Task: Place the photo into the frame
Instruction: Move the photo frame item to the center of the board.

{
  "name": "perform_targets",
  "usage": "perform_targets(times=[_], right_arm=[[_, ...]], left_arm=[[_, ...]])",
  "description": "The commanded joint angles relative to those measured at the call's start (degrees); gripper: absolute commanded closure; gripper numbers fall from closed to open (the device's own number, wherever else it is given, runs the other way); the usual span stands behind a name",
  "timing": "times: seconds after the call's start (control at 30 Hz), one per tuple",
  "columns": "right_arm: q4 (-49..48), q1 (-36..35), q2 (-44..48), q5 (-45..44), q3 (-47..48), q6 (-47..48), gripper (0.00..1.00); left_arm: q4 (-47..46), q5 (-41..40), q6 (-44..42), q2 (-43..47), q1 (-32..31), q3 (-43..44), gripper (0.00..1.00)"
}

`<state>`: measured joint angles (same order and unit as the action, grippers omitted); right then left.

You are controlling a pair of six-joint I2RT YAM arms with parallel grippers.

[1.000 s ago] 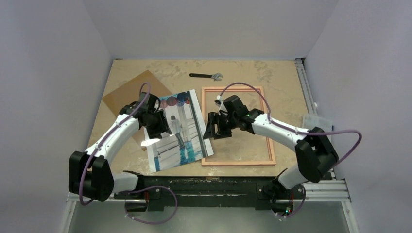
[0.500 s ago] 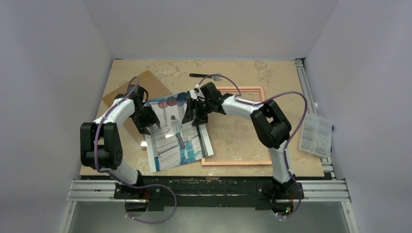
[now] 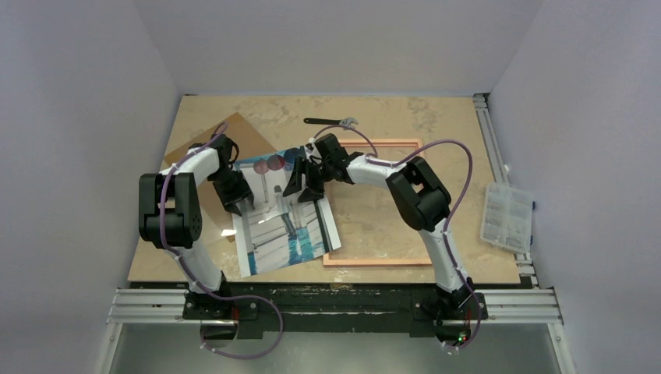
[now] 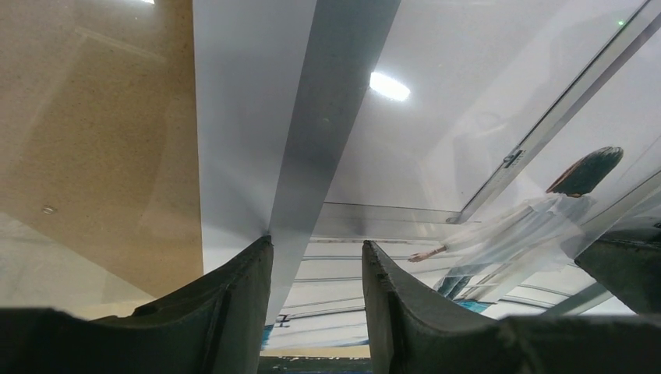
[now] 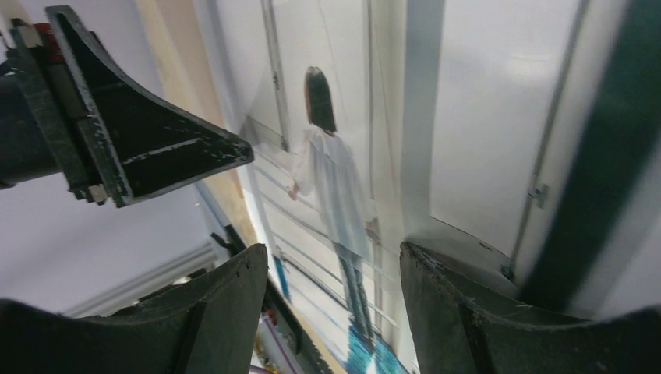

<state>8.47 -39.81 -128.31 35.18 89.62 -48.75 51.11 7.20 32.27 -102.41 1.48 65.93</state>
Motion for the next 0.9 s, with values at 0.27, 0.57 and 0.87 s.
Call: perform_targets(times=[0.27,0.57,0.87], right_arm=[[-30.78,-1.23,-3.22,6.98,-6.5,-20.92,0.47],[-38.77,-1.32,-3.35,7.54,-8.53,-26.04,0.99],[-34.04,0.82,8.33,5.74,-18.99,-19.45,1.0]], left_arm=[[0.99,0.97,-3.25,-1.47,0.19,2.15,0.56],[-0.24,2.29,-3.88,-0.27,-0.11,0.89,0.56],[-0.93,5.61,-3.08,16.9,-3.59,-1.9,0.44]])
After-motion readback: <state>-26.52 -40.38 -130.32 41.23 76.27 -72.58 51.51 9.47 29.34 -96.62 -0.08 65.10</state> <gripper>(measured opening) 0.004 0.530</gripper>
